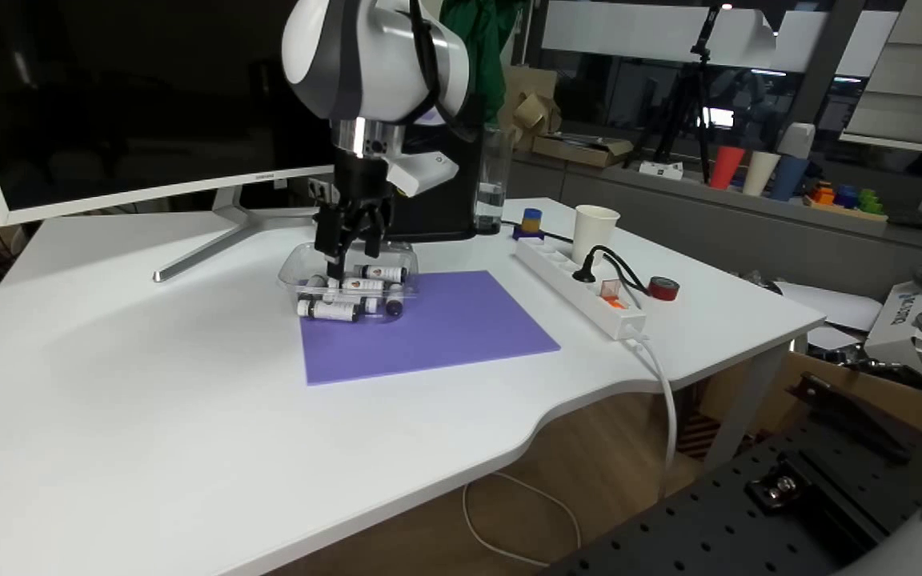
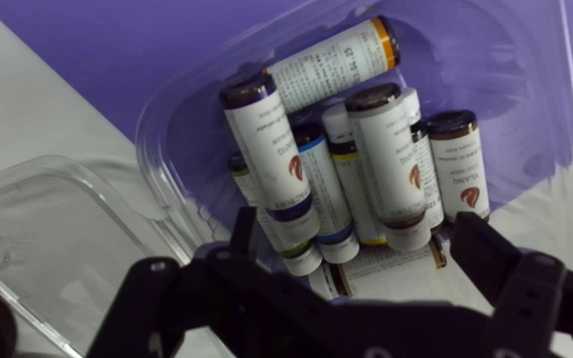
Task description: Take one bottle out of the clear container on the left and put it on the purple placemat
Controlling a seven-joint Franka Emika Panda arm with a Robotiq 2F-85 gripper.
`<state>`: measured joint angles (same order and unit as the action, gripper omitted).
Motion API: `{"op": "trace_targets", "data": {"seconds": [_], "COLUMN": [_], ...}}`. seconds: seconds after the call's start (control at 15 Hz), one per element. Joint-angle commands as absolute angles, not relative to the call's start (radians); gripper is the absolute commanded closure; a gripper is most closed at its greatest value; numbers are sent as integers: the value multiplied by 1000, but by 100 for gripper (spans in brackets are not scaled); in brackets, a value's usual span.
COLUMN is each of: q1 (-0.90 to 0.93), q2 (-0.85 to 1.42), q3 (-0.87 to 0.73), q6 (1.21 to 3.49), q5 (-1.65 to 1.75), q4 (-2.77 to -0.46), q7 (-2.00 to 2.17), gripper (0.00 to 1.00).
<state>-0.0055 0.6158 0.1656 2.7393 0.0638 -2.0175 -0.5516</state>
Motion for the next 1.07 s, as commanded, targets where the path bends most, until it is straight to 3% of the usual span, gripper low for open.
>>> {"op": "trace_targets", "data": {"seconds": [0.0,0.33,0.4,0.47,0.6,1.0], "q1": [-17,-2,2,2,-1,-7], "q2": [664,681,681,681,678,660], "q3": [186,178,172,172,173,181], "q6": [2697,2669,2655,2635,2613,2552], "q5": [94,129,135,138,140,128], "q4": [-1947,-1922,-1920,-1915,-1911,-1908], "q7": [-542,-531,-526,-528,-528,-532], "gripper": [0,0,6,27,31,72]}}
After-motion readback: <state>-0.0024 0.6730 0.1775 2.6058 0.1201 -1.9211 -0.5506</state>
